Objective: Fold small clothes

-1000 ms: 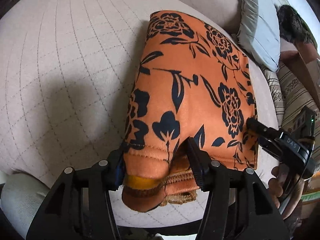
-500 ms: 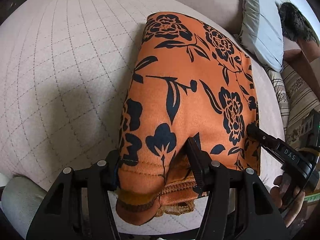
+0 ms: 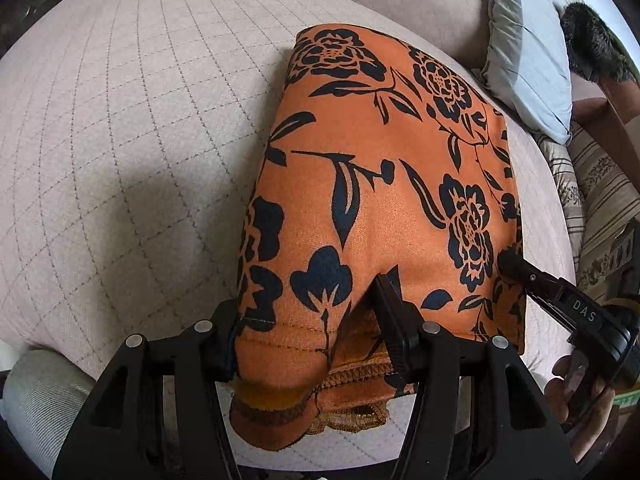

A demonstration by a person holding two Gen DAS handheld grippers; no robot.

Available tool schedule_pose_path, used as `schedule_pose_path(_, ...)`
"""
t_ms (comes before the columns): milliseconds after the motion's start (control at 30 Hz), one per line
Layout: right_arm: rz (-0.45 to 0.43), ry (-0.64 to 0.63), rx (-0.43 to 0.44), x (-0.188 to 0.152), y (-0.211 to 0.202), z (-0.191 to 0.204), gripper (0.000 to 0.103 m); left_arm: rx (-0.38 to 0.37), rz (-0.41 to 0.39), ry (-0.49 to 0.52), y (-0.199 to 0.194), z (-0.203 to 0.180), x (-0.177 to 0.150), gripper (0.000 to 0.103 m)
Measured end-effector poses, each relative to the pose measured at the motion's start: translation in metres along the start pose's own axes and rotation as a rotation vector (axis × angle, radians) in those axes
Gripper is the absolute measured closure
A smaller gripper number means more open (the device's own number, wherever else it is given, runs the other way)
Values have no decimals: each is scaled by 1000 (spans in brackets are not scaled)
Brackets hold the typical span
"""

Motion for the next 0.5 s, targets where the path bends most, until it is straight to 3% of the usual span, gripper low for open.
schedule_pose_path(500,-23,-33,-47,-2,-4,4,73,9,-4,-5,1,2,0,48)
Point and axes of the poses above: each gripper's, at about its wrist camera, not at the fingertips, and y roughly the way its jaws point, z to its left, x to its top, the point moved 6 cm from there along y, roughly the way its jaws point, and after that the axes turned 7 degrees about -x, right-handed, at the moved point
